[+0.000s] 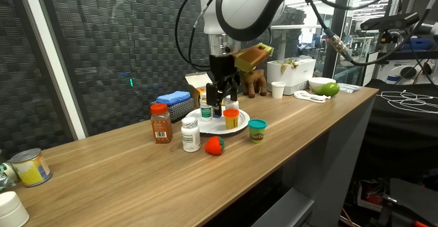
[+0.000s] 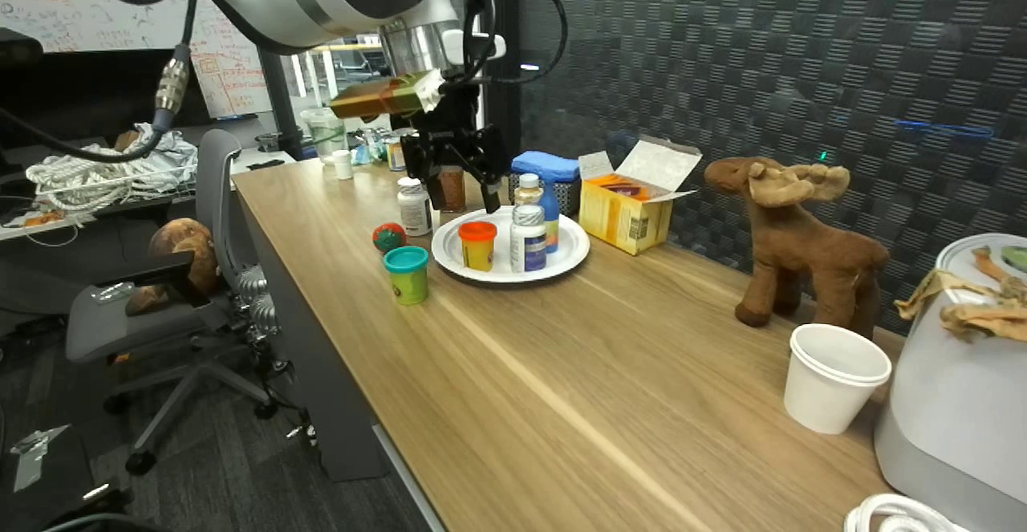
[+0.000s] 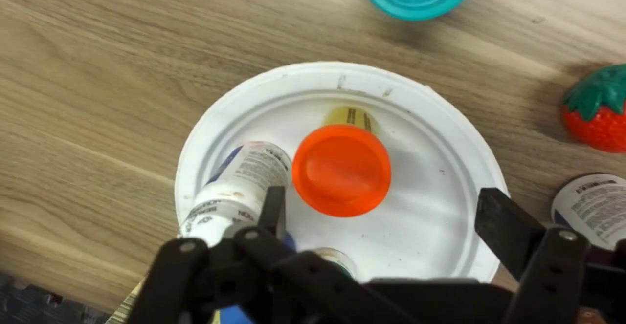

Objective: Put the bottles and red plushy on the plate

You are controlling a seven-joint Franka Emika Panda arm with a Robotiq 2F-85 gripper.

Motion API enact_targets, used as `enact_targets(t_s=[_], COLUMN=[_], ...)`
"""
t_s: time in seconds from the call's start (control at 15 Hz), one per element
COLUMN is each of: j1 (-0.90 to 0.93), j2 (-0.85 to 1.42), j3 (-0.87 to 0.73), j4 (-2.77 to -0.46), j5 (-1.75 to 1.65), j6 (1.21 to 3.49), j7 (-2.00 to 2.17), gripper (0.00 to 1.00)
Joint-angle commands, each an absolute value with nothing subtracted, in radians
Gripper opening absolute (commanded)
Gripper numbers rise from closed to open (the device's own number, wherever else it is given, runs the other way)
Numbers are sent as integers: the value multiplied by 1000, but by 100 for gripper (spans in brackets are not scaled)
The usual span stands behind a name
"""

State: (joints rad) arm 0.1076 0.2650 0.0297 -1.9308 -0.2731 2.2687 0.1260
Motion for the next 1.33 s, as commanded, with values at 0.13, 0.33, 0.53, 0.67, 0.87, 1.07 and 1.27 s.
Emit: enact_targets(t_s=[0.13,0.33,0.53,0.67,0.87,1.07,1.27], j1=[155,158,140,126,101,80,67], j2=[44,-51,-99,-102,-83,-56,-28], j3=[46,72,94,91,85,76,67], j4=[-2131,-2240,-2308,-2325,-2319,-2308,-2303], j5=[-319,-319,-286,-288,-309,-277,-240], j6=[2276,2285,2302,2311,2310,2313,2320], j7=[304,417,442,437,430,395,360], gripper=[100,100,100,100,100,100,100])
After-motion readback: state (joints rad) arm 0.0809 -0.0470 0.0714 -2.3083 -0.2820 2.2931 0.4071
